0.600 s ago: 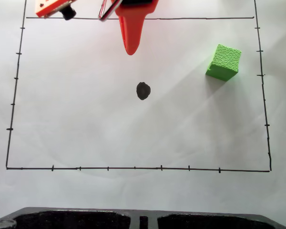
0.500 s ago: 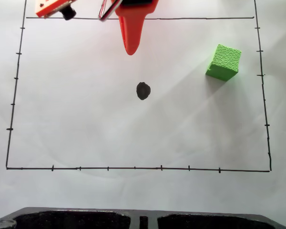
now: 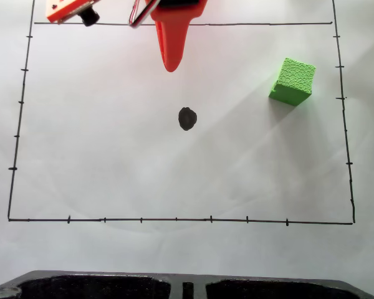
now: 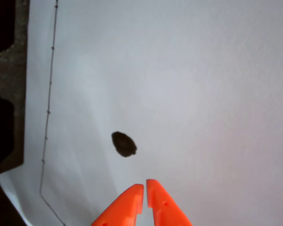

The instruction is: Grasp the colored block, Place it on the black dot, and then return the arm to the default position.

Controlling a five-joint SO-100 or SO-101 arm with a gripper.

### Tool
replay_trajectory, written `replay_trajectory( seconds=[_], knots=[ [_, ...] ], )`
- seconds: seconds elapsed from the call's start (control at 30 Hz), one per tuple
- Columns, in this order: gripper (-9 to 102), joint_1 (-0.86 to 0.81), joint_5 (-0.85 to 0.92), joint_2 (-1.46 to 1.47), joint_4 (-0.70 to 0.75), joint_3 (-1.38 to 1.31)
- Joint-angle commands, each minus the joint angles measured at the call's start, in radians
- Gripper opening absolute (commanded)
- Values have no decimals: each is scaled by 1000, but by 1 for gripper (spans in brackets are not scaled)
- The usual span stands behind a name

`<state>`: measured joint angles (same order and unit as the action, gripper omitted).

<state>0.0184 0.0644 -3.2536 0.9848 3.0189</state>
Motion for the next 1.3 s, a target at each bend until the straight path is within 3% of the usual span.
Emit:
replay_trajectory(
  seconds=[0.0,0.23,0.4,0.63,1.0,1.27],
  knots=[
    [0,0,-2,-17,-12,-5],
    [0,9,-169,60,23,-41],
    [0,21,-202,167,-49,-77],
    [0,107,-365,454,-60,-316],
    [0,379,-796,868,123,-773],
    [0,532,-979,1120,273,-1025]
  ],
)
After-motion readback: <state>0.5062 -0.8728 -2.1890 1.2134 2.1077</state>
